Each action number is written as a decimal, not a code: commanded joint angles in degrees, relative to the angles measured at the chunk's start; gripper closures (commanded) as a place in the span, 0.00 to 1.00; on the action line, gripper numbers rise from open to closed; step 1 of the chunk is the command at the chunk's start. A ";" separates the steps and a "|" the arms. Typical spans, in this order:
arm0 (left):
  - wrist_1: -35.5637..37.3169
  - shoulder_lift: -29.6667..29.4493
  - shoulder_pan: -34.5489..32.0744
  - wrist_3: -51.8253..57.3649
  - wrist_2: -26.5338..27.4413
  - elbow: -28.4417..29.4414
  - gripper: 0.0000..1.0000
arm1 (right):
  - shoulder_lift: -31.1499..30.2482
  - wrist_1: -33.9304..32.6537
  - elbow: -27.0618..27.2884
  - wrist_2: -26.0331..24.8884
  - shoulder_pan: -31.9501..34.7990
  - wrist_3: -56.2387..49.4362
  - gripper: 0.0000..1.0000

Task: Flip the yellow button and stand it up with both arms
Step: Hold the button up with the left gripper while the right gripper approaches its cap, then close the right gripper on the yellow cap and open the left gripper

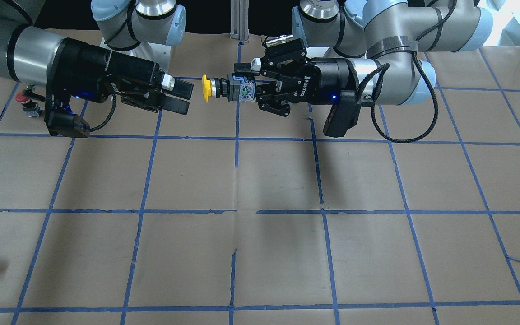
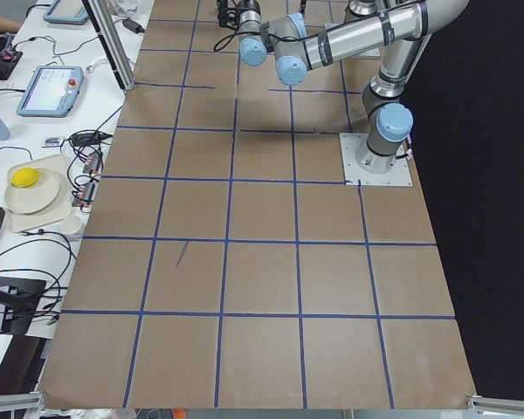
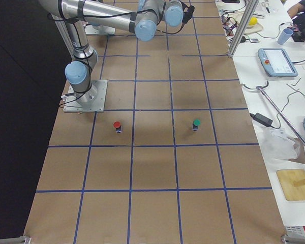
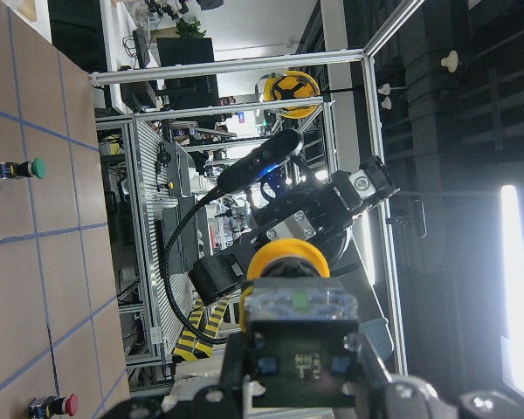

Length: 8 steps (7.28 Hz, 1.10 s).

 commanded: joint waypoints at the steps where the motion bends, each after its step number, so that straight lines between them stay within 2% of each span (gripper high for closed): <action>1: 0.00 -0.09 -0.04 0.01 -0.06 0.00 0.87 | 0.10 -0.22 0.01 -1.08 2.77 0.44 0.03; 3: 0.09 -0.09 -0.04 0.01 -0.06 0.00 0.87 | 0.01 -0.57 -0.34 -1.17 2.69 0.53 0.55; 5: 0.09 -0.09 -0.04 0.01 -0.06 -0.09 0.87 | -0.43 -0.74 -0.17 -1.25 2.43 0.45 0.69; 8: 0.00 -0.09 -0.13 0.01 -0.06 0.00 0.86 | -0.43 -1.01 -0.34 -1.17 2.25 0.53 0.70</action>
